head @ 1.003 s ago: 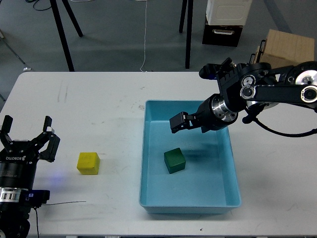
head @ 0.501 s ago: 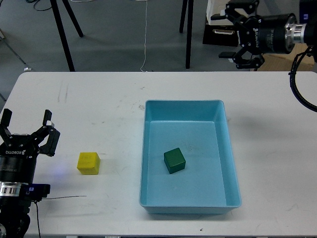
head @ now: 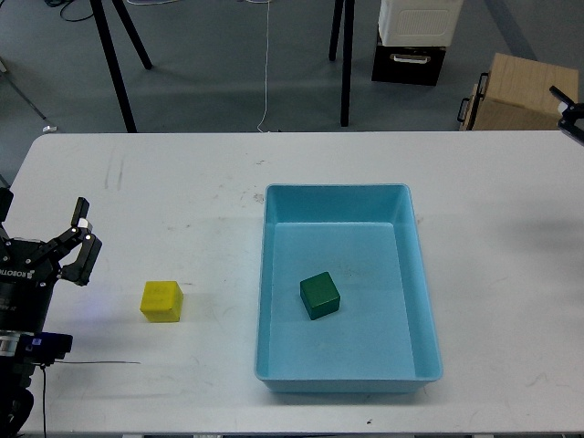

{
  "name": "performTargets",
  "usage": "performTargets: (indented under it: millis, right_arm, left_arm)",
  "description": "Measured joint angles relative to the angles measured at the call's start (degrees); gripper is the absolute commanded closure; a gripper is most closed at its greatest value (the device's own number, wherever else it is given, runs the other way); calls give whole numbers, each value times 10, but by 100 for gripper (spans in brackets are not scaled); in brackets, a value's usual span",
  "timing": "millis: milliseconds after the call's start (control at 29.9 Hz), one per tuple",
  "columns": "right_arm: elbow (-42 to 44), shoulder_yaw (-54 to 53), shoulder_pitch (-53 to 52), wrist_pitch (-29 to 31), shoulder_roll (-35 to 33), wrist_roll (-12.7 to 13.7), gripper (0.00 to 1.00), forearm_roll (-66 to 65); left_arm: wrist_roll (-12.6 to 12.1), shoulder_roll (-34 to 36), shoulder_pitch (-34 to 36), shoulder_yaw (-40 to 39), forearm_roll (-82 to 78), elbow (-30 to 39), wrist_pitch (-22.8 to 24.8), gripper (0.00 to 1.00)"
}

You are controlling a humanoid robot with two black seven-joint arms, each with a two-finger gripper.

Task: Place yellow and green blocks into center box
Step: 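Release the green cube into the tray and withdraw the right gripper, then move the left gripper over the yellow cube and grasp it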

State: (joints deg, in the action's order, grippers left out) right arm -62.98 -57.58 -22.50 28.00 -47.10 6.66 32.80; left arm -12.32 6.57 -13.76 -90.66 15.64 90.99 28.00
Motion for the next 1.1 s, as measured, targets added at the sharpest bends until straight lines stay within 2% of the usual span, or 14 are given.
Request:
performTargets:
  millis: [100, 267, 501, 702, 869, 1103]
  right_arm:
    - [-36, -94, 100, 0, 21, -1, 0, 3]
    - [-87, -177, 212, 0, 65, -2, 0, 4]
    - [-115, -242, 278, 0, 162, -1, 0, 1]
    - [-130, -256, 290, 0, 221, 0, 0, -9]
    - [-142, -270, 292, 0, 231, 0, 0, -29]
    - [-153, -282, 289, 0, 232, -1, 0, -32]
  left_arm:
    - [1, 15, 8, -7, -14, -14, 0, 0]
    - [1, 24, 34, -5, -22, -47, 0, 0]
    - [5, 36, 42, -12, -4, -44, 0, 0]
    - [30, 129, 59, -22, 11, -38, 0, 0]
    - [40, 237, 105, -6, -3, -36, 0, 0]
    - [39, 352, 203, 120, -89, -36, 0, 0]
